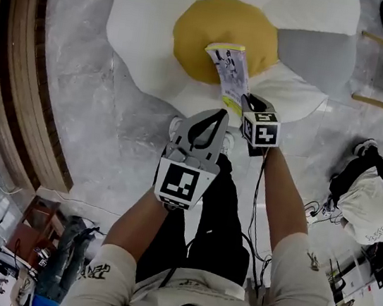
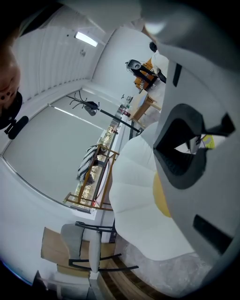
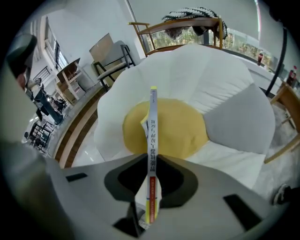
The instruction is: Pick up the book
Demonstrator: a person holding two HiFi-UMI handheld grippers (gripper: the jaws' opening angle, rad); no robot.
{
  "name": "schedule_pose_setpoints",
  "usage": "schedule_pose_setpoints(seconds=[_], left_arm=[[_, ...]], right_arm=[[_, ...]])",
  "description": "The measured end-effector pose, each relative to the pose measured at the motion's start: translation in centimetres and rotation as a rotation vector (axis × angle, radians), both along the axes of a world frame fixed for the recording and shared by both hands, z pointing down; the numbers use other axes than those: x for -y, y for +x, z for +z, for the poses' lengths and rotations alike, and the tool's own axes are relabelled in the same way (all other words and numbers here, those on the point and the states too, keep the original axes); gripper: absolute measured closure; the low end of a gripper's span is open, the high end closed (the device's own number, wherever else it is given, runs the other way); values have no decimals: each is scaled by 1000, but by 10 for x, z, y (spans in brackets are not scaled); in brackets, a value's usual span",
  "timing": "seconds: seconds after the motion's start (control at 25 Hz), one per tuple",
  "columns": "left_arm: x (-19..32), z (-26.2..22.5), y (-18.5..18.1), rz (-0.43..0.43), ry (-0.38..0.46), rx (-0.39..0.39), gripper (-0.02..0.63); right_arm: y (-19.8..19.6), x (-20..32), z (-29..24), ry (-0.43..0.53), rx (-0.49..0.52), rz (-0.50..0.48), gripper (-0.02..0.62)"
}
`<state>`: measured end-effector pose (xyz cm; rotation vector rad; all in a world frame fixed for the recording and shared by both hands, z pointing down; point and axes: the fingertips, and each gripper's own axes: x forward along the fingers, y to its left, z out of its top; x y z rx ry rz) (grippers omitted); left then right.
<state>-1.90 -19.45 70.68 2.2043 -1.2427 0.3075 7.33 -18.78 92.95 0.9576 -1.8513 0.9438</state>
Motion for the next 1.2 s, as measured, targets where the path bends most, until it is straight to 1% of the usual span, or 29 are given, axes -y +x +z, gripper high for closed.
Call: schedule_pose_setpoints(seconds=[0.24, 0.4, 0.56, 0.68, 0.92, 1.2], left_arm=[[-4, -36, -7, 11, 19, 5, 589], [-9, -61, -10, 13, 15, 14, 589], [1, -85, -11, -2, 22, 22, 589], [8, -116, -11, -5, 42, 32, 589], [14, -199, -8, -7, 107, 32, 589], [21, -284, -4, -2, 185, 40, 588]], right_arm=[[-5, -2, -44, 25, -11, 66, 523], [5, -4, -80, 30, -13, 86, 523], [10, 5, -123, 61, -22, 86, 523], [12, 10, -169, 86, -14, 103, 523], [12, 9, -274, 151, 6, 143, 523], [17, 18, -387, 228, 54, 236, 523]])
